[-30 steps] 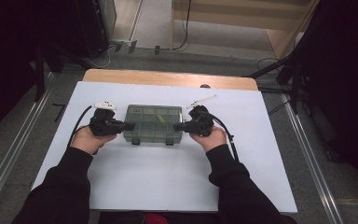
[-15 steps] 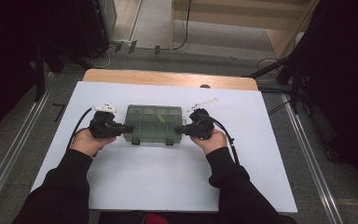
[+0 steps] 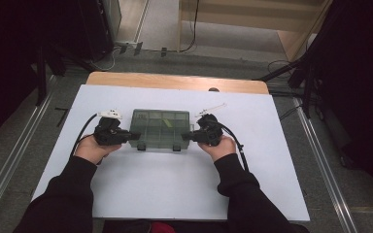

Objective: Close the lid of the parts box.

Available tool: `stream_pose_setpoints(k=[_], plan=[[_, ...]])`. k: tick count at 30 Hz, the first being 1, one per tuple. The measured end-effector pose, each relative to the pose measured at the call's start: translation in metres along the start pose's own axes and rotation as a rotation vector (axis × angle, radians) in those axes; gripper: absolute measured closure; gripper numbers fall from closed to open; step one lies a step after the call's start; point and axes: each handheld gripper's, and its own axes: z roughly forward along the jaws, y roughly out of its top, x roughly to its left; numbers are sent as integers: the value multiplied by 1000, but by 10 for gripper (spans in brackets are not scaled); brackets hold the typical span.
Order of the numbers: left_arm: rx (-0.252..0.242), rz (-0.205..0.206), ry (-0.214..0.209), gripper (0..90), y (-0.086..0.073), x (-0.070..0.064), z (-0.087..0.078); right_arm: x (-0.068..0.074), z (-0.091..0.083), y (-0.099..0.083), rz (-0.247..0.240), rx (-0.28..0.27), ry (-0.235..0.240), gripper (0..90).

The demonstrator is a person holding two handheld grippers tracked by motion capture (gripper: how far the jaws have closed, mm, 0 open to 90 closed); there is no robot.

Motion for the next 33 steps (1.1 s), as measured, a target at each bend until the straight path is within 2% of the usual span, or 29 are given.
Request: stream_pose_setpoints(k=[5, 11, 12, 13, 16, 22, 30, 33], plan=[[20, 3, 4, 885, -2, 1, 3, -1, 4, -2, 2, 15, -5, 900], [19, 4, 11, 885, -3, 1, 3, -2, 4, -3, 0, 11, -6, 900], [16, 0, 6, 859, -2, 1, 2, -1, 4, -3, 3, 10, -6, 889], [19, 1, 9, 812, -2, 0, 2, -1, 3, -3, 6, 10, 0, 865], [4, 4, 0, 776, 0, -3, 0, 0, -1, -2, 1, -7, 20, 826], [-14, 14, -25, 601, 2, -11, -5, 6, -12, -2, -14, -42, 47, 674], [-33, 30, -54, 464, 1, -21, -6, 12, -23, -9, -65, -79, 81, 470], [-41, 41, -58, 411, -1, -24, -5, 14, -27, -14, -90, -93, 73, 424]])
